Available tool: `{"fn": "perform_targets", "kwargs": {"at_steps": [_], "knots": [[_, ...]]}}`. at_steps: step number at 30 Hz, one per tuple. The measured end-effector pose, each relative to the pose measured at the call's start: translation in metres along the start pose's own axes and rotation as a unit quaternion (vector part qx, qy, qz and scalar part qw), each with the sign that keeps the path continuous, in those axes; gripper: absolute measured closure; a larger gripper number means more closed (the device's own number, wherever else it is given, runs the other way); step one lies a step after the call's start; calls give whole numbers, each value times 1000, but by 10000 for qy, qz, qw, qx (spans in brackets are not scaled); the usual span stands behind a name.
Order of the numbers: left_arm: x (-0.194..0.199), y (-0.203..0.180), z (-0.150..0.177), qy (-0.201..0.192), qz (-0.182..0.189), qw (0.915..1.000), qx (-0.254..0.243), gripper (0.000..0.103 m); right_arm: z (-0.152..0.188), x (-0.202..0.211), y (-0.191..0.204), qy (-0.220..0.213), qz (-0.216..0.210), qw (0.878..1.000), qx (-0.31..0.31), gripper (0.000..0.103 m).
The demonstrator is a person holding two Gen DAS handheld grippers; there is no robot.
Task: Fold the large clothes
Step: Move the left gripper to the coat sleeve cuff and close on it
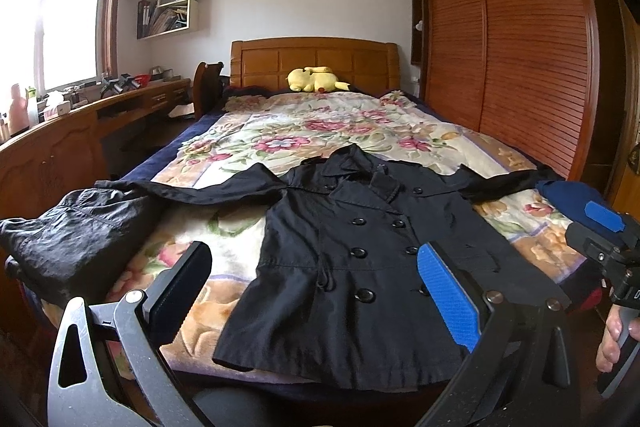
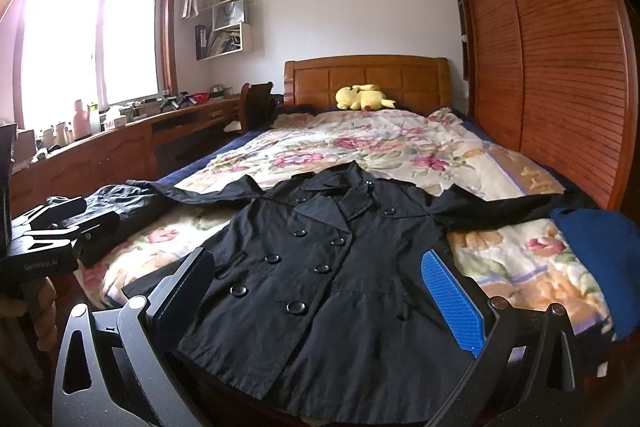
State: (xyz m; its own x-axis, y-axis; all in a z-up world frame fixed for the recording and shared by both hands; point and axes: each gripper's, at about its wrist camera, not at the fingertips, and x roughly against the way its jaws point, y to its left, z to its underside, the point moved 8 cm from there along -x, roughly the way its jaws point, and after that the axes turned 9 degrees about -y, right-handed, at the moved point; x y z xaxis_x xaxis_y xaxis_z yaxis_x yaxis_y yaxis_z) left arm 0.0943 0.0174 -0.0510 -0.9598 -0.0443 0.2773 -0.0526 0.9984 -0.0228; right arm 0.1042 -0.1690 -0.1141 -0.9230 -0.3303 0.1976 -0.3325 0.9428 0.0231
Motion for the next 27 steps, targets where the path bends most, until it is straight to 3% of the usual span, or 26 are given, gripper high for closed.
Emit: {"fn": "perform_targets", "kwargs": {"at_steps": [12, 27], "knots": [[-43, 33, 20, 243, -240, 9994, 3, 0, 4, -52, 10, 109, -194, 9987, 466, 0], [-113, 79, 49, 646, -609, 9961, -5, 0, 23, -140, 11, 396, -515, 9977, 206, 0]]}}
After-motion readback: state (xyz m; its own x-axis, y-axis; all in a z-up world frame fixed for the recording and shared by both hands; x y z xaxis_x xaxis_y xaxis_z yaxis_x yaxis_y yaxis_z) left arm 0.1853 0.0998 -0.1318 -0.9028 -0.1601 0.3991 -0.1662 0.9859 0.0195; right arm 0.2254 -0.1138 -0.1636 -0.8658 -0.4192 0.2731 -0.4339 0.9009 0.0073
